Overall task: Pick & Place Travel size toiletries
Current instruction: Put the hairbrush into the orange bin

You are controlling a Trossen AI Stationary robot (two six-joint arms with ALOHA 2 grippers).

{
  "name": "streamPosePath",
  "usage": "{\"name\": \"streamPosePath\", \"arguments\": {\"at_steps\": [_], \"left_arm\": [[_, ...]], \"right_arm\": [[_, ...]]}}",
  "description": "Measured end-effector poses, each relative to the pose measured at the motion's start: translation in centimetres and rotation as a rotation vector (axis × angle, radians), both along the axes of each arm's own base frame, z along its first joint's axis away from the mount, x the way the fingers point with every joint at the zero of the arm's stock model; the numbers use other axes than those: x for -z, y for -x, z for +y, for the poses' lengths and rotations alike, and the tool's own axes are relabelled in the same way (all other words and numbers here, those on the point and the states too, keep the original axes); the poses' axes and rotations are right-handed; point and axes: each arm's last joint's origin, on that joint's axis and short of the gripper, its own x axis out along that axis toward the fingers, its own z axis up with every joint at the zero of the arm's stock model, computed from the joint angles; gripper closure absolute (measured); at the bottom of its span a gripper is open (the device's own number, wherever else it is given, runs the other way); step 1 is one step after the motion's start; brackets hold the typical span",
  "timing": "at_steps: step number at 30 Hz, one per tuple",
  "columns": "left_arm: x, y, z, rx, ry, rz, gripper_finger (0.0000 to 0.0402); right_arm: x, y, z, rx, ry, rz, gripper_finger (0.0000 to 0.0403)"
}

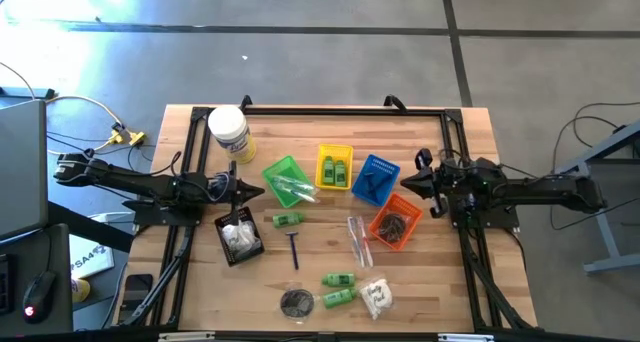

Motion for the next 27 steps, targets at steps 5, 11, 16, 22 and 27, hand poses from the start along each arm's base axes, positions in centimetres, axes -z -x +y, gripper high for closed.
{"name": "streamPosePath", "arguments": {"at_steps": [5,11,16,22,27], "left_arm": [[0.0,0.0,0.0,0.002,-0.025,0.0,0.0402],[-0.1,0.0,0.0,0.003,-0.025,-0.001,0.0402],[-0.1,0.0,0.0,0.002,-0.026,-0.001,0.0402],[-0.1,0.0,0.0,0.003,-0.036,0.0,0.0402],[-0.1,0.0,0.0,0.005,-0.051,0.002,0.0402]], "right_arm": [[0.1,-0.2,0.1,-0.023,0.017,0.01,0.0399],[1.9,-0.6,0.5,0.009,0.029,0.088,0.0399],[2.4,-0.7,0.5,0.094,0.049,0.11,0.0399],[2.4,-0.7,0.6,0.085,0.06,0.1,0.0399],[2.5,-0.7,0.6,0.084,0.058,0.109,0.0399]]}}
